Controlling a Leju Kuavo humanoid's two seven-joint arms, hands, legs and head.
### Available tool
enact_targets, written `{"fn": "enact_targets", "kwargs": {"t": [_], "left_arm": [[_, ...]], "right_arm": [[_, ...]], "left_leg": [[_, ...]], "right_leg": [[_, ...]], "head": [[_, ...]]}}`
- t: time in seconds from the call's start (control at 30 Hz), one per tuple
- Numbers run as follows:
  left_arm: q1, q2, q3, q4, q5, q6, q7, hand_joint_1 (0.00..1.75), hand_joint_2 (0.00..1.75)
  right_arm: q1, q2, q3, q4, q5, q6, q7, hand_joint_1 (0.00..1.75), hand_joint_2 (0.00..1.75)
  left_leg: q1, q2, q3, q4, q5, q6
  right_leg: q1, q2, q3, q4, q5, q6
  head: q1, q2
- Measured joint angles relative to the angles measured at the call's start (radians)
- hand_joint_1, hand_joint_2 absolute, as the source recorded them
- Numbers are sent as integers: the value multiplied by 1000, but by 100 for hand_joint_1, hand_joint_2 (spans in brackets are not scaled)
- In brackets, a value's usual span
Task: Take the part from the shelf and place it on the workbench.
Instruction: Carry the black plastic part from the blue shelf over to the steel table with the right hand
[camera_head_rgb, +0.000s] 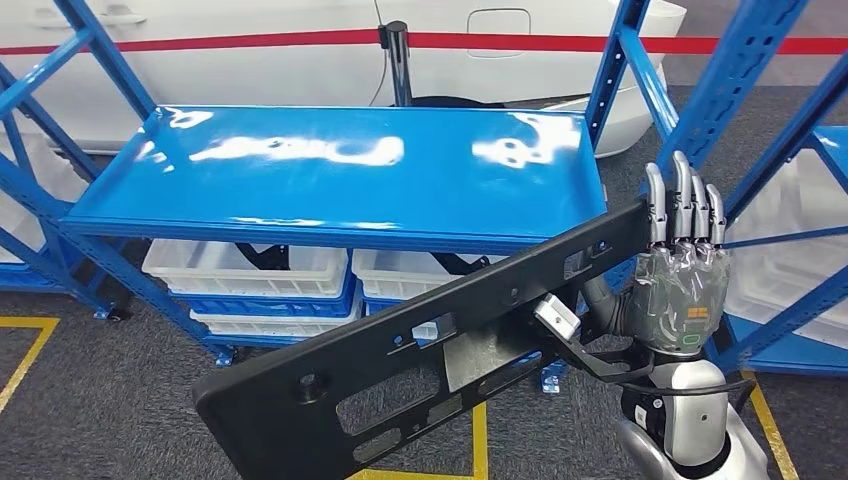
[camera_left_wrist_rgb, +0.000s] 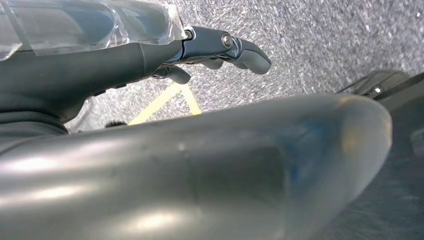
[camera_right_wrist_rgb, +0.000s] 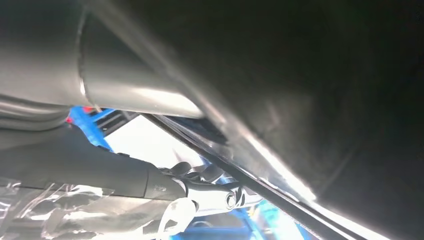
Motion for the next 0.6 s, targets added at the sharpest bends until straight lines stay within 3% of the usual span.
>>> {"fn": "enact_targets", "kwargs": {"t": [0.03,0.07,0.1,0.17,0.23,0.3,0.37,0.43,0.5,0.53,0.57,0.6], "left_arm": [[0,0,0,0,0,0,0,0,0],[0,-1,0,0,0,0,0,0,0],[0,-2,0,0,-1,0,0,0,0],[0,-3,0,0,-1,0,0,0,0],[-2,-4,0,0,-1,0,0,0,0],[-3,-5,0,0,-1,0,0,0,0],[-2,-7,0,0,-1,0,1,0,0],[-4,-10,0,0,0,2,2,0,0],[-3,-11,0,0,1,4,3,0,0],[-2,-11,0,0,1,4,3,0,0],[0,-11,0,0,2,4,3,0,0],[1,-11,0,0,2,4,3,0,0]], "right_arm": [[0,0,0,0,-1,0,0,0,0],[0,0,0,0,-1,0,0,0,0],[0,0,0,0,-2,0,1,0,0],[0,0,0,0,-4,0,1,0,0],[0,0,-3,0,-5,0,1,0,0],[0,0,-6,0,-7,0,3,0,0],[0,-1,-8,0,-10,0,3,0,0],[-1,-4,-11,0,-12,1,5,0,0],[-1,-6,-13,0,-14,1,6,0,0],[-1,-6,-13,0,-15,2,6,0,0],[0,-7,-13,0,-16,2,7,0,0],[1,-7,-13,0,-18,2,7,0,0]], "left_leg": [[2,-3,-21,66,-32,-3],[4,-5,-28,102,-45,-3],[5,-7,-16,97,-40,-2],[4,-28,66,-28,12,11],[1,-70,145,-169,52,26],[-4,-85,165,-213,61,33],[-5,-64,161,-216,73,40],[-1,-42,152,-223,90,52],[-1,-20,137,-225,102,60],[-2,-8,129,-224,108,62],[-2,3,121,-223,113,61],[-2,15,113,-222,118,60]], "right_leg": [[1,8,-9,0,7,0],[1,18,-17,1,13,1],[2,28,-24,1,19,3],[3,49,-36,1,31,8],[4,65,-46,1,42,16],[2,79,-54,2,52,28],[-2,90,-61,3,59,41],[0,65,-84,46,22,48],[-1,26,-130,172,-67,53],[-2,17,-151,243,-106,57],[-3,13,-160,289,-128,60],[-4,11,-150,298,-131,62]], "head": [[0,0],[0,0],[0,0],[0,0],[0,0],[0,0],[0,0],[1,0],[4,0],[4,0],[5,0],[5,0]]}}
